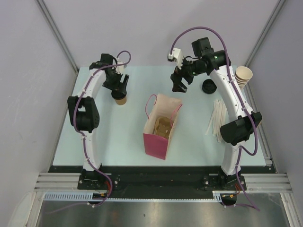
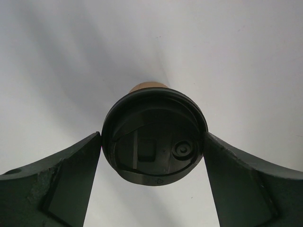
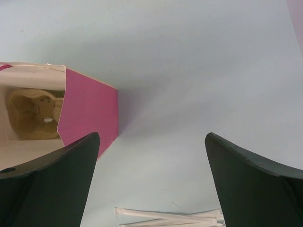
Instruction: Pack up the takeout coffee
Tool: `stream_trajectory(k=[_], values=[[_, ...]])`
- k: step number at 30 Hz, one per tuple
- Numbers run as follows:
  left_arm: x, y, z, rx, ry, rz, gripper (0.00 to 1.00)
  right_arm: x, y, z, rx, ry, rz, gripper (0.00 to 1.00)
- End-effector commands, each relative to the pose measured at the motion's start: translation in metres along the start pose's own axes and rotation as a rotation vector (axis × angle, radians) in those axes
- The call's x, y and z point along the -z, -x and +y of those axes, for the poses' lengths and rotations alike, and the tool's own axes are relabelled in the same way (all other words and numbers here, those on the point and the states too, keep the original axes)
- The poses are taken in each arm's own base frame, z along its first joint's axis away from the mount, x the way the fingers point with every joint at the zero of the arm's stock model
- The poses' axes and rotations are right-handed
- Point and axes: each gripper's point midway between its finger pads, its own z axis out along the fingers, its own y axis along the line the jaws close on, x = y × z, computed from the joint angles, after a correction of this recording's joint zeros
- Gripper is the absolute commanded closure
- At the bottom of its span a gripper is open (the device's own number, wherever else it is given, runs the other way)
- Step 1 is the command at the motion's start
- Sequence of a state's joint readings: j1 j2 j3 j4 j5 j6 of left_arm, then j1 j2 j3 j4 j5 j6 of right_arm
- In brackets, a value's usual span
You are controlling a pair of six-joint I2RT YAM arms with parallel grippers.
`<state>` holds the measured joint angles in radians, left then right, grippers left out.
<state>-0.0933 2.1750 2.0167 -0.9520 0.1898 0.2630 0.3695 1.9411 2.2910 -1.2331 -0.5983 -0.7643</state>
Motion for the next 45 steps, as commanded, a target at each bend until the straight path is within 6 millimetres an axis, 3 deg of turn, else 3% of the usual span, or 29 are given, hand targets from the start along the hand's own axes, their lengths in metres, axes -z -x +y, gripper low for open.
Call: stream_trajectory(k=[1,8,18,25,34,45], values=[[-0.003,-0.002,0.004,0.007,-0.004,-0.003,0.12,0.008,0.007,-0.005,0.027,-0.02,-0.017,0.01],[-0.009,-0.007,0.004,0.016,-0.02,0.008,0.22,0.008,0.007,-0.006,0.036,-0.02,-0.016,0.01],[-0.015,-0.013,0.003,0.03,-0.039,0.023,0.27,0.008,0.008,-0.005,0.035,-0.016,-0.02,0.01],[0.003,-0.006,-0.001,0.026,-0.045,-0.015,0.51,0.009,0.009,-0.004,0.019,-0.013,-0.027,0.02],[0.019,-0.008,-0.002,0.001,-0.027,-0.039,0.59,0.007,0.011,-0.005,-0.004,-0.011,-0.041,0.02],[0.023,-0.017,-0.005,-0.031,-0.032,-0.021,0.65,0.005,0.013,-0.004,-0.026,-0.007,-0.05,0.02]])
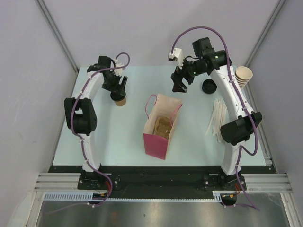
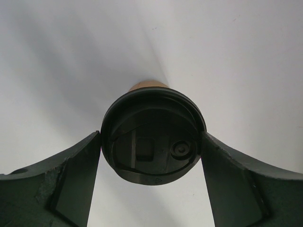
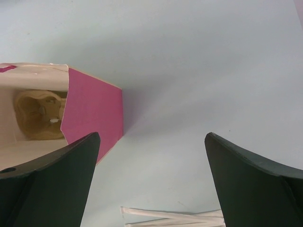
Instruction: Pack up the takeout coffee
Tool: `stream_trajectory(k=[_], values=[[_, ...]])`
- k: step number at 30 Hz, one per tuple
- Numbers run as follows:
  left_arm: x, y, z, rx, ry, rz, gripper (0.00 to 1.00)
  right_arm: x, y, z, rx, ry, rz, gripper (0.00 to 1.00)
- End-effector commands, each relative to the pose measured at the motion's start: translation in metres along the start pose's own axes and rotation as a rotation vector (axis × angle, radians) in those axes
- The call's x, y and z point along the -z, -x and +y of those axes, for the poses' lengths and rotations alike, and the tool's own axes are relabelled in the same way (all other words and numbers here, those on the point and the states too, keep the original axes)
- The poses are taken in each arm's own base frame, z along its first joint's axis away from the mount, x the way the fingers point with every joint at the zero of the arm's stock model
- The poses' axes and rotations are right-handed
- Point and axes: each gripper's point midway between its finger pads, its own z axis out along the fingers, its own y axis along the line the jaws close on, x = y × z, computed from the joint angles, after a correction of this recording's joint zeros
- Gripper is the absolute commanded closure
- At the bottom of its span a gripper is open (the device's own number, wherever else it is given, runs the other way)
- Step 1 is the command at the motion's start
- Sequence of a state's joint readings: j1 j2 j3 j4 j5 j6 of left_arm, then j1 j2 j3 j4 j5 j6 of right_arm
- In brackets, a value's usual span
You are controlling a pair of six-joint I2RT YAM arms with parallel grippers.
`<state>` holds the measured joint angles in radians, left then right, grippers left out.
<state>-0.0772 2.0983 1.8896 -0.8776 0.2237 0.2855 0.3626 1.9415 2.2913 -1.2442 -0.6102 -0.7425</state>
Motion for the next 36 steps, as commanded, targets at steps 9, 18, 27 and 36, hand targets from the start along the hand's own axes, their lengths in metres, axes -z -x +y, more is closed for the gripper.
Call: stream_trajectory(k=[9,18,27,36], values=[[0.015,-0.012,-0.004,-0.027,-0.011,0.027,0.36,0.003,0.017,-0.004,0.007,-0.017,-0.051,0.02],[0.016,-0.006,-0.001,-0.003,0.011,0.01,0.12,0.004,0.018,-0.004,0.016,-0.022,-0.049,0.02],[0.023,0.004,-0.001,-0.004,0.02,-0.015,0.01,0.005,0.016,-0.004,0.015,-0.019,-0.047,0.02],[0.016,-0.003,-0.003,0.014,0.005,0.013,0.01,0.008,0.016,-0.005,0.027,-0.025,-0.047,0.02]])
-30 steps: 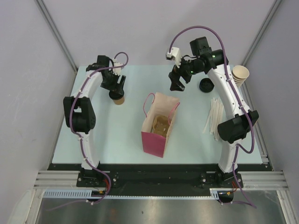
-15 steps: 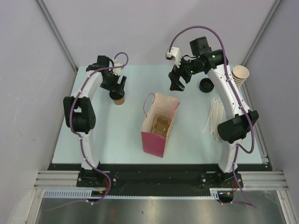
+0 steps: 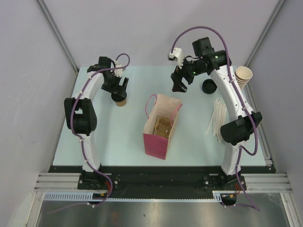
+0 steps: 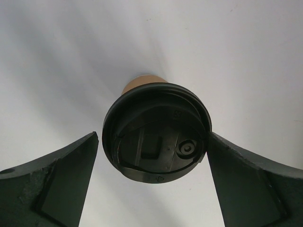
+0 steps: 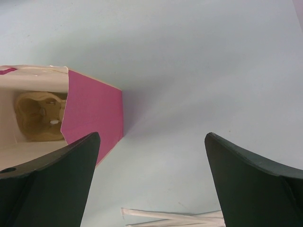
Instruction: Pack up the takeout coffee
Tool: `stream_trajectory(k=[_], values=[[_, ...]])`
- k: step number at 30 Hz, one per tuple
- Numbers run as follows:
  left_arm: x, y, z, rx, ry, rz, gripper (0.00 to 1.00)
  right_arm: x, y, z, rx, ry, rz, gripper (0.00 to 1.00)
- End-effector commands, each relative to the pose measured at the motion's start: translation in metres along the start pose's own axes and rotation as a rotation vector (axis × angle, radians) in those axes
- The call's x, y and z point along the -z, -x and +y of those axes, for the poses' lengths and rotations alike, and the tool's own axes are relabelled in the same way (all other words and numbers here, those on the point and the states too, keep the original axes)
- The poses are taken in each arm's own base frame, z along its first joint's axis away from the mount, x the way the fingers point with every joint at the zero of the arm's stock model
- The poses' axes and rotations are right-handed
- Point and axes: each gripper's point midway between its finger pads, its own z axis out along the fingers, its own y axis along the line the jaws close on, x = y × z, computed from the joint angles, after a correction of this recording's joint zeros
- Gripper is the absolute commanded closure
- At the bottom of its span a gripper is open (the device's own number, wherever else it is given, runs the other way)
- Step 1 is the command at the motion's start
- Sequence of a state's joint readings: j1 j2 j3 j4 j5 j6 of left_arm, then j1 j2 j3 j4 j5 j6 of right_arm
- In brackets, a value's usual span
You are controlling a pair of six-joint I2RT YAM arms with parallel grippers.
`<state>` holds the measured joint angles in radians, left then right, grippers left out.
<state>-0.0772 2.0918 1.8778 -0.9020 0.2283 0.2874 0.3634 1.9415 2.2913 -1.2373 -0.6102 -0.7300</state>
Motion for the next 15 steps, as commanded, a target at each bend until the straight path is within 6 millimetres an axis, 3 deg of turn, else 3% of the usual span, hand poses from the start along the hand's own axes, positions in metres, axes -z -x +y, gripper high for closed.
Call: stream_trajectory(k=[1,6,11,15], values=[[0.014,0.004,0.001,0.014,0.016,-0.011,0.01,0.009,0.015,-0.005,0.037,-0.023,-0.044,0.02],[0.008,0.003,0.001,0.019,0.01,-0.017,0.07,0.012,0.015,-0.006,0.037,-0.03,-0.045,0.02],[0.009,0.009,0.0,0.025,-0.005,-0.035,0.25,0.011,0.014,-0.005,0.027,-0.028,-0.044,0.02],[0.021,0.019,-0.002,0.022,-0.009,-0.059,0.4,0.01,0.013,-0.006,0.006,-0.027,-0.045,0.02]])
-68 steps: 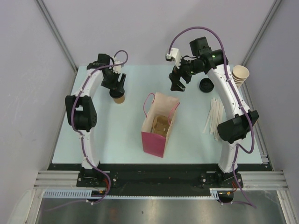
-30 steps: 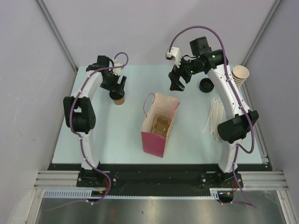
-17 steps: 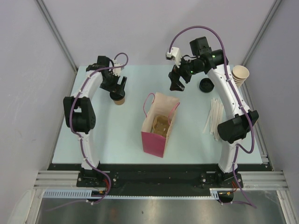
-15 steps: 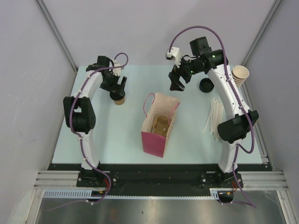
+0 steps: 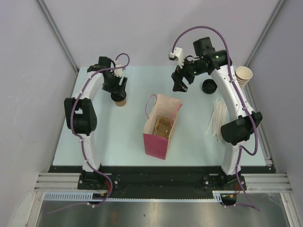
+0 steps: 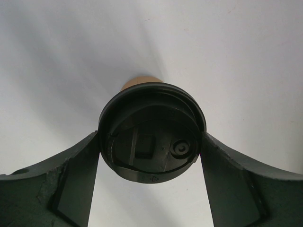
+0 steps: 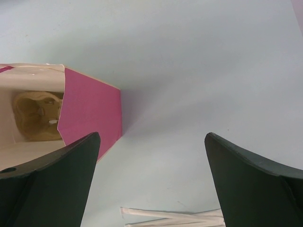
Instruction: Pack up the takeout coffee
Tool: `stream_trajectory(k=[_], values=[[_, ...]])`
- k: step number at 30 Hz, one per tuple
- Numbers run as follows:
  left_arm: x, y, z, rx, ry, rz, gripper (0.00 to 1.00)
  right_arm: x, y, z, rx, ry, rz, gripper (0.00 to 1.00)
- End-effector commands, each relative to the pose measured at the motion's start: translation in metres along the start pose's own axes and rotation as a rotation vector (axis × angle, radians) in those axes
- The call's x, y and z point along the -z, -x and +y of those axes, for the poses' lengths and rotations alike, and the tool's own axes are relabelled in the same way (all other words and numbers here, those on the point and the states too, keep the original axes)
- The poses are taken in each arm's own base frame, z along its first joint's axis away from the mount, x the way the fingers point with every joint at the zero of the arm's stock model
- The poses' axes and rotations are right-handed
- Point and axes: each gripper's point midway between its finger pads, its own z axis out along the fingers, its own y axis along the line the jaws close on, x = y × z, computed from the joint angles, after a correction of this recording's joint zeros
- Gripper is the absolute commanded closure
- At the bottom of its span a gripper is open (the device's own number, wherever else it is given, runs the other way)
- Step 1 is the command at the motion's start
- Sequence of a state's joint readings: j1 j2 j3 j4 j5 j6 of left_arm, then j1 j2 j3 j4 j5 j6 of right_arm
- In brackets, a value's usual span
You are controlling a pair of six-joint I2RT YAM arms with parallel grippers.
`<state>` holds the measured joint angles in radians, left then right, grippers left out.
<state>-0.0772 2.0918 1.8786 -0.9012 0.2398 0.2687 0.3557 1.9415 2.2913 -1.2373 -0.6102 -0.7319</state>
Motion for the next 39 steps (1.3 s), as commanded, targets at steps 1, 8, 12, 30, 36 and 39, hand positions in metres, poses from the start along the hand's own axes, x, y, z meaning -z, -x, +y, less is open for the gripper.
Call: stream_trajectory(k=[1,8,12,30,36,39], values=[[0.025,0.021,-0.001,0.002,0.0,-0.061,0.46,0.009,0.013,-0.004,0.003,-0.021,-0.045,0.03],[0.088,0.044,-0.017,-0.041,-0.006,-0.167,0.66,0.009,0.014,0.004,-0.039,0.006,-0.053,0.03],[0.157,0.079,-0.04,-0.086,-0.047,-0.315,0.71,0.012,0.016,0.006,-0.061,0.003,-0.062,0.03],[0.39,0.078,-0.27,-0.685,-0.417,-0.871,0.71,0.007,0.009,0.033,-0.175,0.113,-0.054,0.12],[0.352,0.039,-0.328,-0.761,-0.573,-0.69,0.72,-0.003,-0.001,0.039,-0.195,0.135,-0.02,0.23],[0.321,0.023,-0.337,-0.77,-0.579,-0.58,0.72,-0.005,-0.005,0.04,-0.227,0.146,-0.011,0.39]])
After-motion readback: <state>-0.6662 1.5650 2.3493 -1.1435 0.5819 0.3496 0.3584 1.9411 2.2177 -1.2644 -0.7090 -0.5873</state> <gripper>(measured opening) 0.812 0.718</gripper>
